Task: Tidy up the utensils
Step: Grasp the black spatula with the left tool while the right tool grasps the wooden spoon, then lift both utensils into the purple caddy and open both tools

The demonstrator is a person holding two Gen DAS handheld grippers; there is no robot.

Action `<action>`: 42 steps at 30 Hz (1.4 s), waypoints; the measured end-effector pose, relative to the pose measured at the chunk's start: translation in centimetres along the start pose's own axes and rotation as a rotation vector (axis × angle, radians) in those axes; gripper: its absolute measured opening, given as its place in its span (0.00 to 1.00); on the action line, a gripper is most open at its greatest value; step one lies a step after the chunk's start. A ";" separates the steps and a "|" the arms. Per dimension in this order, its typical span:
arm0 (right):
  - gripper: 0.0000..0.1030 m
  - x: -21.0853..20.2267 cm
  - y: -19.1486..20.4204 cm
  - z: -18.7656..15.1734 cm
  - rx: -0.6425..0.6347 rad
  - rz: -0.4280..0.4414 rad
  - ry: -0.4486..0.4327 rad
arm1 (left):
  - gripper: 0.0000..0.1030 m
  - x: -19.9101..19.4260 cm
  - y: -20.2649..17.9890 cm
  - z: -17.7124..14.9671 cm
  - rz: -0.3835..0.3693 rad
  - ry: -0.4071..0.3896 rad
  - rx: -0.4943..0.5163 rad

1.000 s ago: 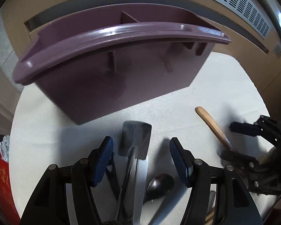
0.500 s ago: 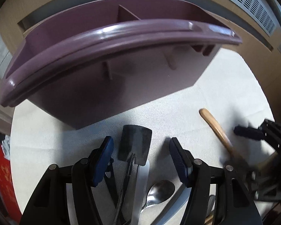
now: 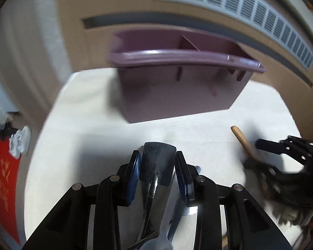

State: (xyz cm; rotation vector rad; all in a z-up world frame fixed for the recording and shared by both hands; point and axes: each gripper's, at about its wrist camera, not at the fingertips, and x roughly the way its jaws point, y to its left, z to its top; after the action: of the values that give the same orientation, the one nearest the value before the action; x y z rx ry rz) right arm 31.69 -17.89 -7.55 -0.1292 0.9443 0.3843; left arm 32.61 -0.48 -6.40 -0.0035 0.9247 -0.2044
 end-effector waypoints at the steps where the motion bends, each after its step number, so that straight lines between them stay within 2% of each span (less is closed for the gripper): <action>1: 0.35 0.4 0.5 0.4 -0.020 -0.043 0.005 | 0.33 -1.1 0.3 -0.4 0.010 -0.035 -0.029; 2: 0.30 0.6 1.2 0.7 -0.051 -0.080 0.008 | 0.33 -1.9 0.4 -1.3 0.017 -0.053 -0.041; 3: 0.15 0.8 1.8 1.0 -0.083 -0.090 0.012 | 0.33 -2.7 0.3 -1.8 0.027 -0.080 -0.058; 4: 0.11 0.9 2.4 1.1 -0.103 -0.093 0.020 | 0.33 -3.9 0.5 -2.1 0.040 -0.120 -0.081; 5: 0.10 0.8 2.8 1.3 -0.116 -0.098 0.020 | 0.33 -4.6 1.7 -3.1 0.046 -0.139 -0.089; 6: 0.09 0.5 3.2 1.3 -0.123 -0.088 0.009 | 0.33 -5.7 1.7 -3.3 0.059 -0.173 -0.095; 7: 0.09 0.0 3.5 1.3 -0.126 -0.074 -0.010 | 0.33 -6.5 0.7 -5.1 0.066 -0.191 -0.094; 9: 0.09 -1.3 3.9 1.3 -0.124 -0.059 -0.055 | 0.33 -7.7 0.8 -5.7 0.077 -0.228 -0.094; 12: 0.09 -3.7 4.0 1.1 -0.110 -0.038 -0.132 | 0.33 -11.1 2.0 -5.2 0.071 -0.269 -0.106; 18: 0.09 -6.3 3.5 0.7 -0.091 -0.036 -0.199 | 0.33 -13.2 1.3 -5.1 0.065 -0.313 -0.113; 22: 0.09 -8.5 3.5 0.9 -0.061 -0.019 -0.259 | 0.33 -15.7 0.7 -4.0 0.056 -0.355 -0.098; 26: 0.09 -12.1 3.5 2.1 -0.053 -0.010 -0.382 | 0.33 -18.7 -0.3 -1.7 0.032 -0.432 -0.068; 32: 0.09 -20.7 3.5 8.4 -0.046 -0.021 -0.737 | 0.33 -24.9 -1.3 5.4 -0.065 -0.634 -0.046; 33: 0.09 -21.4 3.3 9.8 -0.043 0.001 -0.779 | 0.33 -25.0 -1.3 6.5 -0.065 -0.664 -0.048; 36: 0.09 -20.4 2.7 12.7 -0.017 0.032 -0.799 | 0.33 -23.4 -0.4 9.1 -0.089 -0.702 -0.072; 42: 0.09 -14.2 2.3 15.5 -0.029 -0.004 -0.798 | 0.33 -15.6 3.5 11.7 -0.156 -0.598 -0.140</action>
State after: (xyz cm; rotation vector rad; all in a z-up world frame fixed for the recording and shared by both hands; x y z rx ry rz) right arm 35.18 -15.26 13.16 0.0027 0.1518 0.3986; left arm 33.42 4.69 12.72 -0.2543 0.3392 -0.2642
